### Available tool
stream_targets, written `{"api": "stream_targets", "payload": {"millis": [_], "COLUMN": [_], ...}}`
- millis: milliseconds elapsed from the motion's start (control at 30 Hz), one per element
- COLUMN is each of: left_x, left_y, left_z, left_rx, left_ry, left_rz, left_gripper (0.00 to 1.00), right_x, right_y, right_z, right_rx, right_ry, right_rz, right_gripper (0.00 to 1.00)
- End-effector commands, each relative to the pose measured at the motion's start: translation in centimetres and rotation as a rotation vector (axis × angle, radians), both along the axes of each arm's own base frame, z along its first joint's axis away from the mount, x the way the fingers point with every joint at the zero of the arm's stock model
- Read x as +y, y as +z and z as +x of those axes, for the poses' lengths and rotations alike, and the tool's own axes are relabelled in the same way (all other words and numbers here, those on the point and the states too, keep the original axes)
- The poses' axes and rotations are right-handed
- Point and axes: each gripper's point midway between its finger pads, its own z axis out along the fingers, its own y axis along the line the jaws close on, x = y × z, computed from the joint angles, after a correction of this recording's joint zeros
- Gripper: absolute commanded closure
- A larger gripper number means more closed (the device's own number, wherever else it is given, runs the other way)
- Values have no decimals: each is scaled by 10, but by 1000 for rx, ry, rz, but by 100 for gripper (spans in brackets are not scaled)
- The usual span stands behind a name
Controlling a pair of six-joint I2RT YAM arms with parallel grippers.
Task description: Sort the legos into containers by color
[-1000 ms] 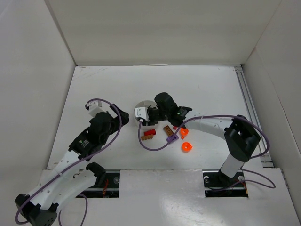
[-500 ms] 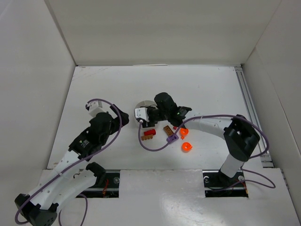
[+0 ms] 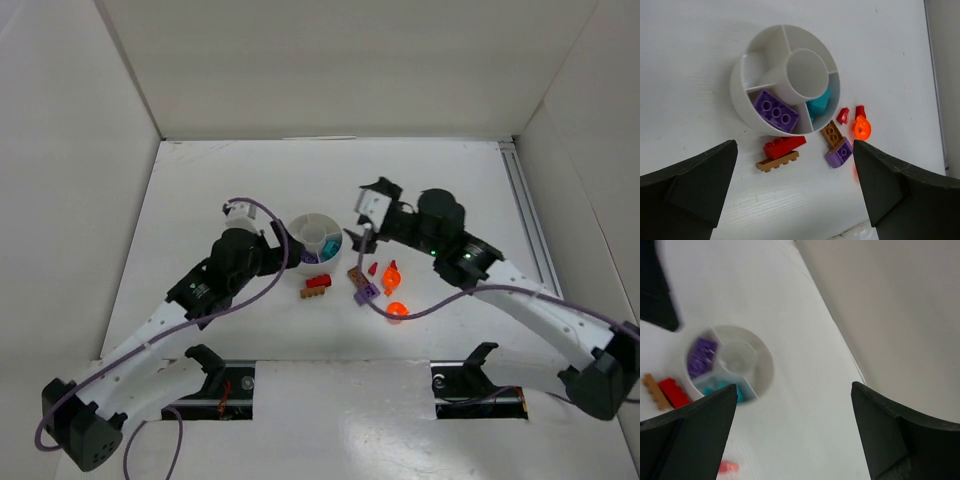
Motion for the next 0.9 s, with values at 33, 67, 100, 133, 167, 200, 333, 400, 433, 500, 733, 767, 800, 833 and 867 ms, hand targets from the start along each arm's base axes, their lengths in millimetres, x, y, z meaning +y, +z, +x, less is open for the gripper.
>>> {"api": "stream_targets", "payload": {"millis": [33,67,100,133,167,200,333,400,433,500,733,767,800,833,867], "left_x": [-58,-67,-89,-99,-112,-132,-169,-183,-194,-202,-222,-223,-223,-223,-227], "left_y": [-11,-7,-9,-11,-25,-20,-47,-75,-72,-96,-119,-118,-123,-123,-124], "left_z": [-6,-4,-19,-25,-29,-42,-47,-45,-42,-37,-29,-28,-28,-28,-26], "left_rx": [-40,-61,-65,-80,-64,-104,-114,-86,-95,-67,-68,-81,-71,-76,-81], "left_ry": [-261,-267,-339,-374,-404,-455,-572,-621,-615,-638,-707,-710,-713,-718,-717], "left_rz": [68,87,112,154,212,236,354,433,439,505,579,579,589,596,592], "left_gripper": [0,0,0,0,0,0,3,8,10,17,23,23,26,27,29], "right_x": [-103,-119,-134,-153,-165,-172,-202,-215,-217,-224,-231,-233,-231,-233,-233], "right_y": [-44,-53,-70,-76,-84,-90,-102,-98,-99,-97,-103,-103,-103,-105,-105], "right_z": [21,21,17,19,14,11,-2,-3,-6,-6,-7,-6,-7,-6,-6], "right_rx": [192,224,284,308,327,345,383,362,370,364,392,394,396,405,405], "right_ry": [-352,-395,-434,-485,-511,-523,-593,-626,-624,-638,-649,-650,-640,-649,-649], "right_rz": [29,21,-16,-23,-34,-41,-60,-58,-57,-55,-44,-39,-37,-39,-39], "right_gripper": [0,0,0,0,0,0,0,0,0,0,0,0,0,0,0]}}
